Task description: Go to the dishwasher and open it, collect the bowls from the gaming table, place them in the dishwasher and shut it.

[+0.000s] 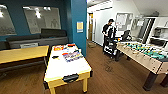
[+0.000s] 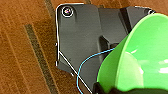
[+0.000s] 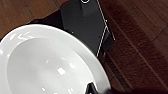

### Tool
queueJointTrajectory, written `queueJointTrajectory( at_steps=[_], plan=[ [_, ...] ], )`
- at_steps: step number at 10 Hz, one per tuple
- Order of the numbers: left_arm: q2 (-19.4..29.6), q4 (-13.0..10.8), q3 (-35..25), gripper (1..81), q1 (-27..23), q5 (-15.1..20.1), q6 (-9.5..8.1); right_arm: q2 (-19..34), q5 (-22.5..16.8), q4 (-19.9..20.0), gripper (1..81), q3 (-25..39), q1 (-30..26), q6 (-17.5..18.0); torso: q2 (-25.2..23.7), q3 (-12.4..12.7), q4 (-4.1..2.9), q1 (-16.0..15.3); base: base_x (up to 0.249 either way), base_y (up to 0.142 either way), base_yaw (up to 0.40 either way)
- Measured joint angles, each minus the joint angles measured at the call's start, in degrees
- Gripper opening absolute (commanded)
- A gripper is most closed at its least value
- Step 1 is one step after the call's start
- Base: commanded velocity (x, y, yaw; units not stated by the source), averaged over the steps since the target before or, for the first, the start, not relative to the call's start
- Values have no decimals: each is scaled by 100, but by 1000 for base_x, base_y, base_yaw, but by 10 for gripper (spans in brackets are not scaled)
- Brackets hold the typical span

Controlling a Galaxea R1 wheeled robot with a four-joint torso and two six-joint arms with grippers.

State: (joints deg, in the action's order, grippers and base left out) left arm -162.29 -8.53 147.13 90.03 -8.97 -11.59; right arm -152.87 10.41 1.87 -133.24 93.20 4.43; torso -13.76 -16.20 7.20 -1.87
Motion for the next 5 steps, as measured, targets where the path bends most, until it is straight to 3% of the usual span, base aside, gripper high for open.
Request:
queueJointTrajectory(
  at_steps=[5],
  plan=[
    [-251, 0, 452, 10, 77, 16, -15, -160, 0, -52, 10, -223, 0, -10, 0, 0, 0, 0, 0, 0, -391]
  ],
)
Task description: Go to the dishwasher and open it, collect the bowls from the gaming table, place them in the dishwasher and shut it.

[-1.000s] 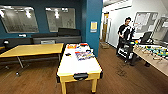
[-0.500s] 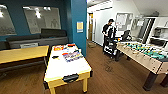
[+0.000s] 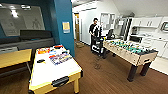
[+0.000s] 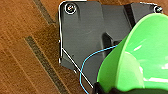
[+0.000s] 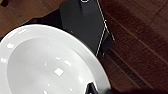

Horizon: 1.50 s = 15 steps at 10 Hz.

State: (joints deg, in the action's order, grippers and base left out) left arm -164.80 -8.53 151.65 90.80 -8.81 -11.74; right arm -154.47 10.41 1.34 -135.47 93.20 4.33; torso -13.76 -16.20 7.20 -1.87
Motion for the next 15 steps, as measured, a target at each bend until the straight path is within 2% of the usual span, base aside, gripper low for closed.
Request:
queueJointTrajectory(
  at_steps=[15],
  plan=[
    [88, -15, 2, 10, 2, -6, 41, -195, 9, 4, 10, -210, 27, 33, 0, 2, 0, 0, 0, 0, -391]
  ],
)
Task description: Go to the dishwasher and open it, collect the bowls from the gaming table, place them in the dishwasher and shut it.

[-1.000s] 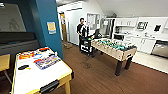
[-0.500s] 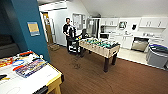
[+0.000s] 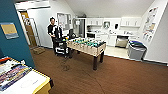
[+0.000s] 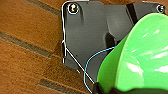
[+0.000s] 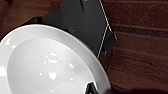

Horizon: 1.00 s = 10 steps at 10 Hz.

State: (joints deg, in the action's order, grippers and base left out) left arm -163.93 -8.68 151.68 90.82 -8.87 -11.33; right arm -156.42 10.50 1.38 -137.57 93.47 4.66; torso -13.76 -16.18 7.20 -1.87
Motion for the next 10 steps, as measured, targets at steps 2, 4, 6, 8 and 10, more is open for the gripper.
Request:
queueJointTrajectory(
  at_steps=[2, 4, 6, 8, 10],
  plan=[
    [-2, -5, 0, 10, -6, 1, 2, 5, -9, 0, 10, -57, 27, 11, 0, 0, 0, 0, 0, 0, -391],
    [-5, -5, -2, 10, -13, 6, 15, -11, 0, -1, 10, -55, 16, 18, 0, 0, 0, 0, 0, 0, -391],
    [9, -5, -2, 10, -13, 1, 17, -11, -2, -1, 10, -57, 16, 20, 0, 0, 0, 0, 0, 0, -392],
    [-7, -5, -2, 10, -13, 0, 17, -11, -5, -1, 10, -60, 16, 24, 0, 0, 0, 0, 0, 0, -391],
    [1, -5, 0, 10, -16, 4, 17, -12, -6, -1, 10, -83, 17, 27, 0, 0, 0, 2, 0, 0, -324]
  ],
)
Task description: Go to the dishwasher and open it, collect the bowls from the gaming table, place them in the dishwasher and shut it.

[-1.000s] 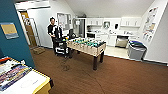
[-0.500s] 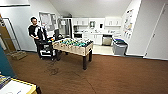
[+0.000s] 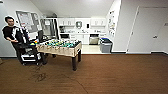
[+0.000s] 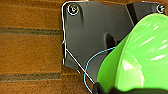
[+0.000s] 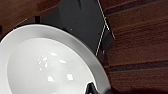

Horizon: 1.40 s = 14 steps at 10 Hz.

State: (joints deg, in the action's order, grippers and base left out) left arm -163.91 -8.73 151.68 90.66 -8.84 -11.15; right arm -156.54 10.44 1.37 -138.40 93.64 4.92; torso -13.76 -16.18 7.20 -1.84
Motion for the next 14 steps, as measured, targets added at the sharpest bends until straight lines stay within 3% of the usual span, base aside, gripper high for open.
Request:
queueJointTrajectory(
  at_steps=[7, 14],
  plan=[
    [16, 0, -24, 10, 49, 9, 0, -29, -38, -24, 10, -13, 24, 0, -5, 2, 0, 9, 67, 0, 0],
    [-4, -2, -27, 10, 0, -2, 0, -13, -2, -29, 10, -16, -28, -5, -5, 2, 0, 7, 146, -9, 0]
  ],
)
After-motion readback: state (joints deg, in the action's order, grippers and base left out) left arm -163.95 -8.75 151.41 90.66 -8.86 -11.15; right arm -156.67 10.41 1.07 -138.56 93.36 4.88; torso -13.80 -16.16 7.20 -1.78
